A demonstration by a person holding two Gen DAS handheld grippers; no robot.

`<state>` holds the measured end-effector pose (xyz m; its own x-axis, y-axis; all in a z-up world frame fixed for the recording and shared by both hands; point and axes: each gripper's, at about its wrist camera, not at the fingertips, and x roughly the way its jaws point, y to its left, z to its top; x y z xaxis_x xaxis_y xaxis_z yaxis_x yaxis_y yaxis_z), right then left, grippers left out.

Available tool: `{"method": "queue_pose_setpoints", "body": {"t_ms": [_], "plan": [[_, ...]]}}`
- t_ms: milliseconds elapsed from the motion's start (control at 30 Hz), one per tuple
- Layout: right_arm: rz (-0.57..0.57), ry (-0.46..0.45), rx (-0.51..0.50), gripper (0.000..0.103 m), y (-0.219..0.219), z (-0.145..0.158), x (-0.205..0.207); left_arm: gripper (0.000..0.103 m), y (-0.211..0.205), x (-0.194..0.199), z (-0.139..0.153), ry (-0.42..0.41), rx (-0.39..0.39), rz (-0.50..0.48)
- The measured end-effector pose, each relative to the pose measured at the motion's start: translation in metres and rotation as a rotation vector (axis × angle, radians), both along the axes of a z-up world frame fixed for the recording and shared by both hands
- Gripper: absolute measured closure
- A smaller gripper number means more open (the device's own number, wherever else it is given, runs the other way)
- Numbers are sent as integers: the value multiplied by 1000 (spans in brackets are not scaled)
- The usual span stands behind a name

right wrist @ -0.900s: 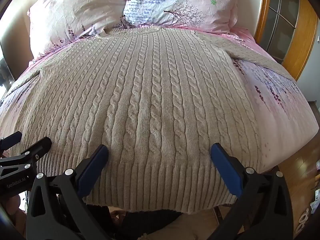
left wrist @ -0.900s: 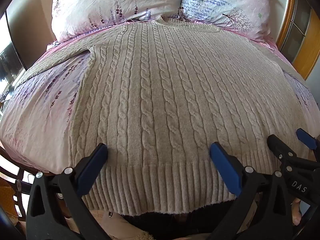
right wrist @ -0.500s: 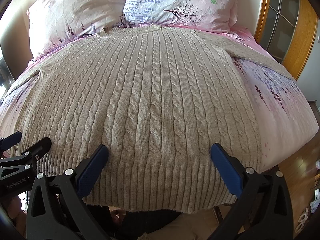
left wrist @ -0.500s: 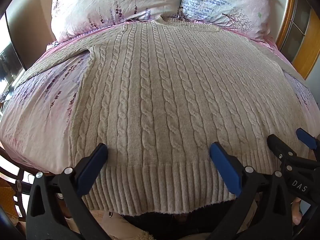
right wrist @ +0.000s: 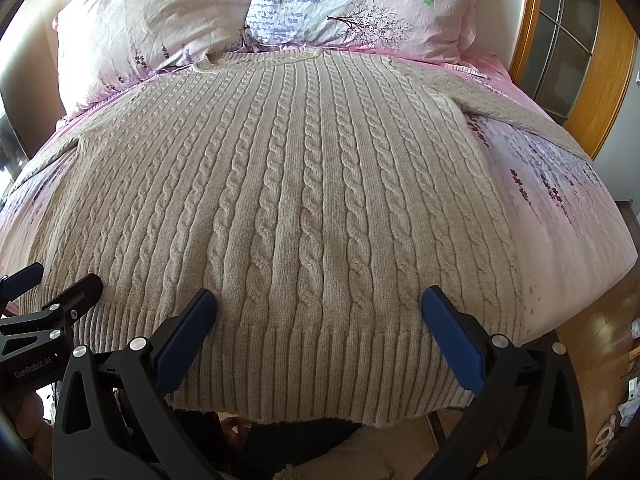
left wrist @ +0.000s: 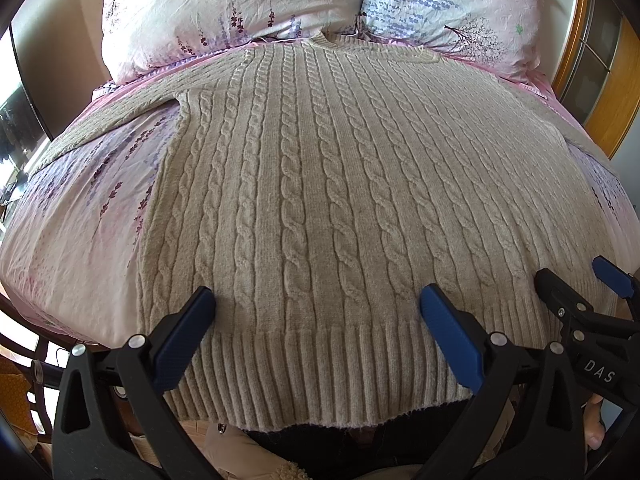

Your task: Fold small clothes

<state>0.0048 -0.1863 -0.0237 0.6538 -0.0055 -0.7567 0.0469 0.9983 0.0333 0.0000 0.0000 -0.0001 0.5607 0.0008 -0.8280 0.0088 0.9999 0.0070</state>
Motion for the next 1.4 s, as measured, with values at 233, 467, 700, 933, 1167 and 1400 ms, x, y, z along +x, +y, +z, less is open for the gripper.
{"method": "queue_pose_setpoints", "body": {"t_ms": [233,467,700,933,1167,1400], "plan": [[-1,0,0,1,-2,2,-2,2,0,0,0,1,0,0],[0,4,0,1,2,0,1,2,0,0,0,1,0,0],[0,4,0,1,0,0,0,2,0,0,0,2,0,0],[0,6,0,1,-1,-1,-1,2,0,0,0,3,0,0],[0,8,0,1,-1,0,-1,2,0,0,0,3,0,0],[4,28,2,1,0,0,2,2,0,1,0,13,1,-2]]}}
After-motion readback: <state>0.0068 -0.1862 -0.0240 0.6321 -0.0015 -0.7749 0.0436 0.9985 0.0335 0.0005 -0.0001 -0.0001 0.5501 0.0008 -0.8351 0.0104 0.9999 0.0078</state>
